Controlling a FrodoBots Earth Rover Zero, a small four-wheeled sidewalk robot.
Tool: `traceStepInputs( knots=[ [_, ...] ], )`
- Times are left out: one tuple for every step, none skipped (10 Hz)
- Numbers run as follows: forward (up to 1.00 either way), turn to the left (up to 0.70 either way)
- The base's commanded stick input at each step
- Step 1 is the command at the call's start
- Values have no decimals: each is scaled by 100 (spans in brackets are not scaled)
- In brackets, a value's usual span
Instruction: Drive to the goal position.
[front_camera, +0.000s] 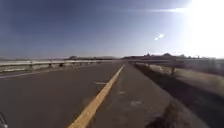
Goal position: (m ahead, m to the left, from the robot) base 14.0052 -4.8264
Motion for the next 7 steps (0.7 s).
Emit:
traceStepInputs(
  knots=[
    [70, 0],
    [70, 0],
    [70, 0],
    [70, 0],
    [70, 0],
    [70, 0],
    [70, 0]
  ],
)
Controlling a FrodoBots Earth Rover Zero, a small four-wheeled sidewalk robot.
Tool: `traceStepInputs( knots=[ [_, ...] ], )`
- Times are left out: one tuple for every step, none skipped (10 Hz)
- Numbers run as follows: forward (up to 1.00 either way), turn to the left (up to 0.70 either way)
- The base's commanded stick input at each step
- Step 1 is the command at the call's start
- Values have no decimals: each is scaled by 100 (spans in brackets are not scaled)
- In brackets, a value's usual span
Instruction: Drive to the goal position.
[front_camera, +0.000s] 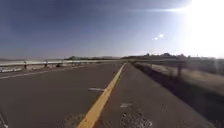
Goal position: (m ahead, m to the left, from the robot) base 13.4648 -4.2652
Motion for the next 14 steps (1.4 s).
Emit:
traceStepInputs(
  knots=[
    [70, 0],
    [70, 1],
    [70, 6],
    [70, 35],
    [70, 35],
    [70, 35],
    [70, 0],
    [70, 0],
    [70, 0],
    [70, 0],
    [70, 0],
    [70, 0],
    [70, 0],
    [70, 0]
  ],
)
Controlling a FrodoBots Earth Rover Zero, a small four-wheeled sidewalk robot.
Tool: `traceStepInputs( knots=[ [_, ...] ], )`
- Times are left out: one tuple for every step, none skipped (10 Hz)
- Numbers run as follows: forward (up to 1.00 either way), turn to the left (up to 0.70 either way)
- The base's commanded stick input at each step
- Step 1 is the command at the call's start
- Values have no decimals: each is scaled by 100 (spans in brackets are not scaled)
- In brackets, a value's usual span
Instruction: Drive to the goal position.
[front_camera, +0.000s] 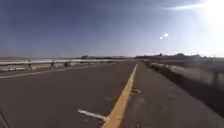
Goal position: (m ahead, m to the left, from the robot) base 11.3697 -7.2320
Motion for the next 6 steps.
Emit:
traceStepInputs(
  knots=[
    [70, 0],
    [70, 0],
    [70, 0],
    [70, 0],
    [70, 0],
    [70, 0]
  ],
)
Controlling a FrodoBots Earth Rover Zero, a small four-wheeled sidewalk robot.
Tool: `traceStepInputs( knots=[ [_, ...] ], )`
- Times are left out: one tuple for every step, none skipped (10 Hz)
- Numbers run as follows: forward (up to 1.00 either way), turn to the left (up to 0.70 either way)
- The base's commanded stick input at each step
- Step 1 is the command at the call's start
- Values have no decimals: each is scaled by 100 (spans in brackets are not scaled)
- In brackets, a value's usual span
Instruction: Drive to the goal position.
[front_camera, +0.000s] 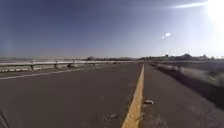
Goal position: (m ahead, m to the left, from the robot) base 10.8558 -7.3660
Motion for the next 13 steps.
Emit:
traceStepInputs(
  knots=[
    [70, 0],
    [70, -1],
    [70, -4],
    [70, -7],
    [70, -20],
    [70, -4],
    [70, 0],
    [70, 0],
    [70, 0],
    [70, 0],
    [70, 0],
    [70, 0],
    [70, 0]
  ],
)
